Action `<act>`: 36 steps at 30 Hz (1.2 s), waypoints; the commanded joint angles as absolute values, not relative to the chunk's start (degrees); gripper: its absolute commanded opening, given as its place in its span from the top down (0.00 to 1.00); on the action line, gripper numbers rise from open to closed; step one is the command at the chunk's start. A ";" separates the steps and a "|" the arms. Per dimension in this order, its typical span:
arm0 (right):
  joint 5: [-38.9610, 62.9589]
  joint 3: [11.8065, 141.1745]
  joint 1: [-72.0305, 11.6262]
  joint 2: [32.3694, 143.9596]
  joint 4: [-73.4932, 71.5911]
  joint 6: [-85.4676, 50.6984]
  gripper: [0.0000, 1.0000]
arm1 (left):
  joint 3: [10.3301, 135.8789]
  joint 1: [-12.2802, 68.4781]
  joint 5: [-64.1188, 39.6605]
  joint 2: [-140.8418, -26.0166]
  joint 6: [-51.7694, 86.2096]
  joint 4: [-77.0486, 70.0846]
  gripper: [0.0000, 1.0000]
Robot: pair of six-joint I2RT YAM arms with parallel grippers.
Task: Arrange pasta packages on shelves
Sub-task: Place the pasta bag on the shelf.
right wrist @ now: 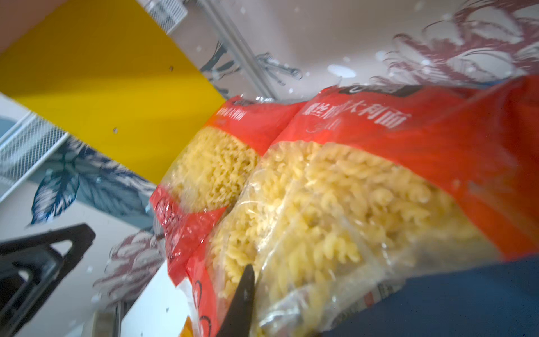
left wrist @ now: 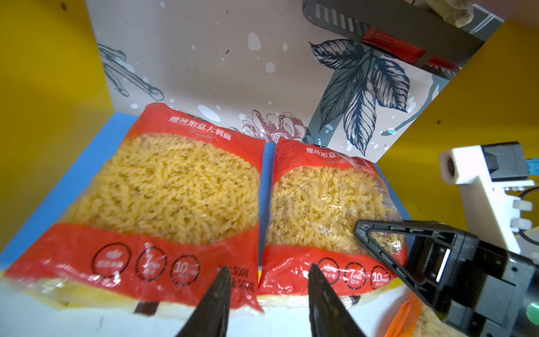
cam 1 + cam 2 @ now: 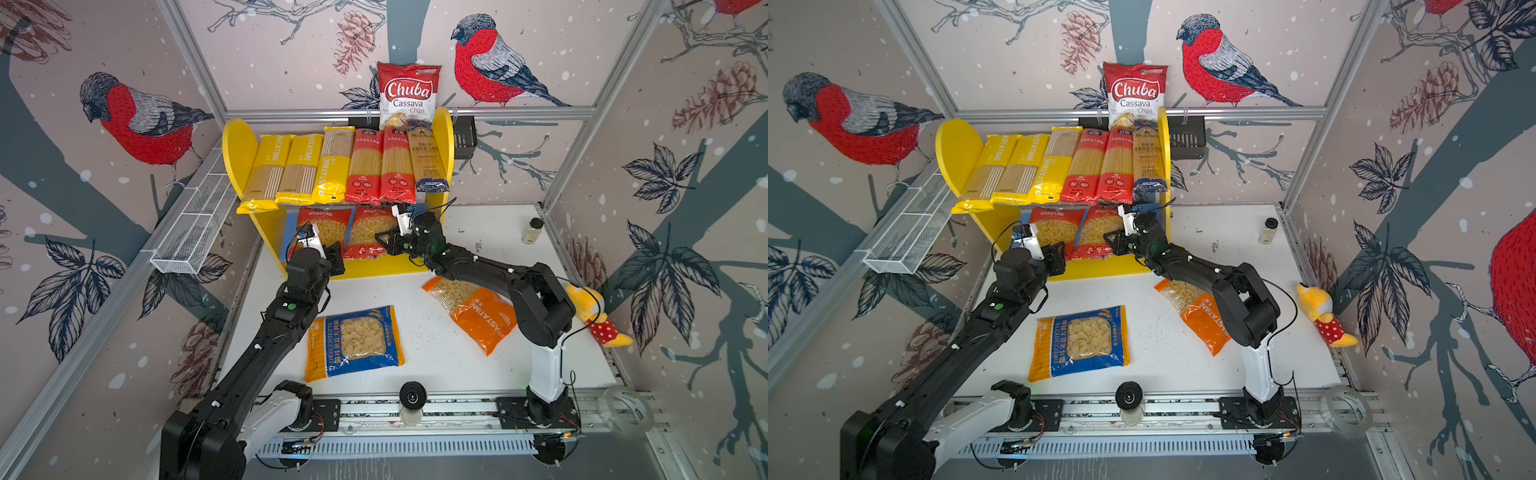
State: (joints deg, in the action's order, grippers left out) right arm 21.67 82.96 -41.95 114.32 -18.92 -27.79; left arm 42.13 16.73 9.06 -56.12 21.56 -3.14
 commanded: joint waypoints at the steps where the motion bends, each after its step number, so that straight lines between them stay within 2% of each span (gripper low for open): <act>1: 26.45 84.38 -41.33 115.59 -16.25 -26.70 1.00 | 41.45 16.64 9.26 -54.44 22.30 -1.38 0.56; 8: 27.27 88.26 -42.96 119.41 -19.49 -32.22 1.00 | 41.40 16.70 9.13 -53.60 22.66 0.04 0.56; 14: 26.11 96.04 -46.18 124.60 -14.45 -29.55 1.00 | 42.70 16.70 8.21 -51.79 23.31 2.25 0.56; 27: 28.66 99.07 -43.90 126.84 -11.73 -32.79 0.98 | 40.30 17.11 6.08 -48.34 26.72 5.43 0.55; 29: 30.12 97.99 -43.13 125.72 -11.87 -33.77 0.89 | 39.84 17.71 5.60 -48.17 27.39 5.04 0.55; 31: 30.65 96.92 -42.83 124.76 -11.87 -34.44 0.72 | 39.13 18.92 5.85 -48.25 27.94 4.34 0.55; 33: 30.14 96.13 -42.92 123.90 -11.38 -34.67 0.60 | 38.28 20.42 6.40 -48.34 28.26 3.42 0.55; 36: 29.30 94.52 -43.15 122.69 -10.99 -35.52 0.50 | 37.21 22.68 7.29 -48.51 29.08 2.20 0.55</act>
